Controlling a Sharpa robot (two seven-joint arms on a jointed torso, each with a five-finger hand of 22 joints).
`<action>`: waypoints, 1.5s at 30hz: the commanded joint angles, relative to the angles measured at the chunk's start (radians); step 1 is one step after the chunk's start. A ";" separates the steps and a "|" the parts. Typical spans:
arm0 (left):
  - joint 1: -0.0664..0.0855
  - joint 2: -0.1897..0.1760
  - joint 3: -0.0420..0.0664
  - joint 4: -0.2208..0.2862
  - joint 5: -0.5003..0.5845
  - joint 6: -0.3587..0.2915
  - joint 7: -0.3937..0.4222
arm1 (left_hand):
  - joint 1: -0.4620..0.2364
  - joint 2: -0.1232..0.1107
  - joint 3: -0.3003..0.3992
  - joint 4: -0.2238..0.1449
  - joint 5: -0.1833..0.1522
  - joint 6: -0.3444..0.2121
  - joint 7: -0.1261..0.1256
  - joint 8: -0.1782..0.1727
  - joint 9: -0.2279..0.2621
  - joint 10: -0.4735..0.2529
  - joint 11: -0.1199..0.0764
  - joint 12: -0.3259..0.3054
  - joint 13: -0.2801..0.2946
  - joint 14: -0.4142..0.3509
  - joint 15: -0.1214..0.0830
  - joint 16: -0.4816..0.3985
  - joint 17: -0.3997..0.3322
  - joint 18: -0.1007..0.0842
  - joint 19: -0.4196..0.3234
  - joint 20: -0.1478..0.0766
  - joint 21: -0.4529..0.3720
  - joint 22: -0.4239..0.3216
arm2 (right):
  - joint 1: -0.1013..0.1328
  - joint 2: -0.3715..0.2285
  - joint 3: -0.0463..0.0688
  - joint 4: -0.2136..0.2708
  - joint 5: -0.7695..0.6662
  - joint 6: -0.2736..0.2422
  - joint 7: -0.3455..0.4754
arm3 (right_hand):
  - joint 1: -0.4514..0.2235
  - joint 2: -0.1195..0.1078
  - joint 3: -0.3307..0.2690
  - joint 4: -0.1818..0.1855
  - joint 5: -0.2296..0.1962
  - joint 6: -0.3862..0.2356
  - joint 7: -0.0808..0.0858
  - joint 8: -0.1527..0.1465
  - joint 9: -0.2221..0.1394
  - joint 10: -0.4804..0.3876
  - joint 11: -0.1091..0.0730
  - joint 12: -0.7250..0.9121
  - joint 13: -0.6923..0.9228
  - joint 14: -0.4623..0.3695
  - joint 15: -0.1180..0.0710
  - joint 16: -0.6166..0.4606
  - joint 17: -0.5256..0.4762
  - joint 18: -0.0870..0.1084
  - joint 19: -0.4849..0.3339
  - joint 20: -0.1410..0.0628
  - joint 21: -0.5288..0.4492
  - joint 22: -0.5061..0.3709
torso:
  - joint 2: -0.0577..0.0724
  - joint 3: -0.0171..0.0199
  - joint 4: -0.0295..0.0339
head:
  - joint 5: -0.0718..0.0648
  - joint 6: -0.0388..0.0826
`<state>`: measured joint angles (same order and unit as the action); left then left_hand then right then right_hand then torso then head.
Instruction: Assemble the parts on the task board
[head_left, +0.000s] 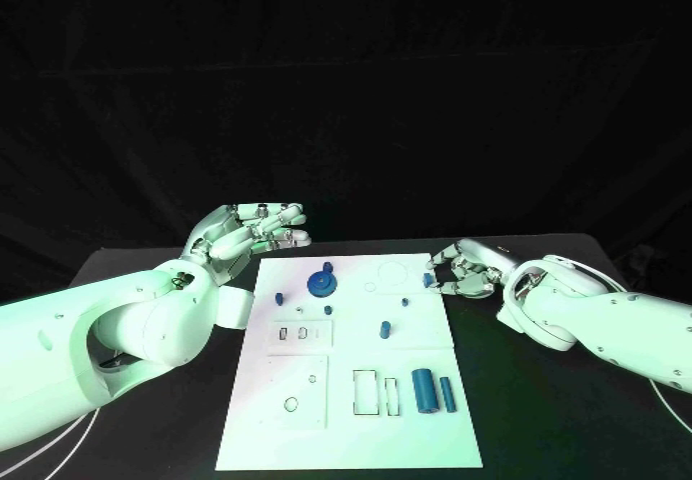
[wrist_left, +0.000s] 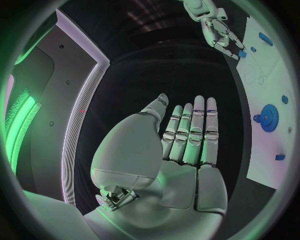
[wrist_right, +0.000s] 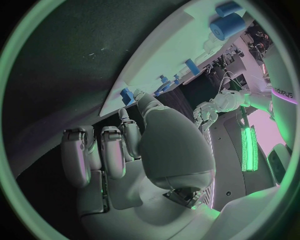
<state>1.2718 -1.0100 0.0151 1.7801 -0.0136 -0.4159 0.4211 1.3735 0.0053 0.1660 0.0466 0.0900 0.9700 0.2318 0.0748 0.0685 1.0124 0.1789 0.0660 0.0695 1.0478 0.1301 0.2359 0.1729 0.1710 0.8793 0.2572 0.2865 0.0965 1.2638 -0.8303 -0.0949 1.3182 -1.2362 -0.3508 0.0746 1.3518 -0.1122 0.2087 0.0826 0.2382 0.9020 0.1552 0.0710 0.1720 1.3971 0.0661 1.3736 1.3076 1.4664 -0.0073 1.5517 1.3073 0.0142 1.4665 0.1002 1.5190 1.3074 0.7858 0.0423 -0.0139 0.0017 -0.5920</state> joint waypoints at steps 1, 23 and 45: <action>0.000 0.000 0.000 0.001 0.001 0.021 0.008 | 0.003 0.007 0.005 0.000 0.001 0.002 0.001 -0.006 0.001 -0.006 0.002 0.000 0.000 -0.008 0.002 -0.004 0.002 0.013 -0.008 0.002 -0.003 -0.001 | -0.002 0.008 0.001 -0.009 -0.012 -0.012 0.005 | 0.009 0.004 0.002 -0.006 0.004 0.004 -0.002 0.003 0.002 0.007 0.001 0.005 0.087 0.098 0.000 0.004 0.239 0.002 0.073 -0.003 0.004 0.206 | 0.000 0.0001 0.0003 | 0.000 0.000; 0.000 0.000 0.000 0.000 0.001 0.022 0.006 | 0.003 0.007 0.005 0.000 0.001 0.002 0.001 -0.006 0.001 -0.006 0.002 0.000 0.000 -0.008 0.002 -0.004 0.002 0.013 -0.008 0.002 -0.003 -0.001 | -0.010 0.036 0.001 -0.036 -0.018 0.005 -0.005 | 0.021 0.031 0.023 -0.016 0.007 0.090 -0.012 0.035 0.015 0.022 -0.008 0.019 0.100 0.099 -0.008 0.006 0.242 0.000 0.078 -0.010 0.009 0.213 | 0.000 0.0012 0.0001 | 0.005 -0.004; 0.000 -0.002 0.000 -0.002 0.001 0.023 0.005 | 0.003 0.007 0.006 -0.001 0.001 0.002 0.001 -0.005 0.001 -0.005 0.002 0.001 0.000 -0.008 0.002 -0.004 0.002 0.013 -0.008 0.002 -0.004 -0.002 | -0.014 0.037 0.002 -0.023 0.025 -0.102 -0.026 | 0.016 0.068 0.047 -0.021 0.043 0.174 -0.046 0.085 0.036 0.042 -0.037 0.037 0.117 0.100 -0.033 0.009 0.248 -0.005 0.087 -0.033 0.023 0.230 | -0.001 0.0017 0.0017 | 0.006 -0.009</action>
<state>1.2717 -1.0123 0.0151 1.7779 -0.0130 -0.4139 0.4197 1.3735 0.0053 0.1660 0.0466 0.0900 0.9700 0.2318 0.0748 0.0685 1.0124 0.1790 0.0660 0.0695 1.0478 0.1301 0.2359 0.1736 0.1710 0.8793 0.2572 0.2865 0.0956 1.2505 -0.7931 -0.0945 1.2916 -1.2344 -0.3942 0.0658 1.3658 -0.0599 0.2486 0.0612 0.2789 1.0687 0.1101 0.1533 0.2018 1.4383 0.0322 1.4047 1.3074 1.4665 -0.0327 1.5557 1.3078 0.0142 1.4650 0.0726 1.5354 1.3078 0.7854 0.0440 -0.0130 0.0070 -0.6006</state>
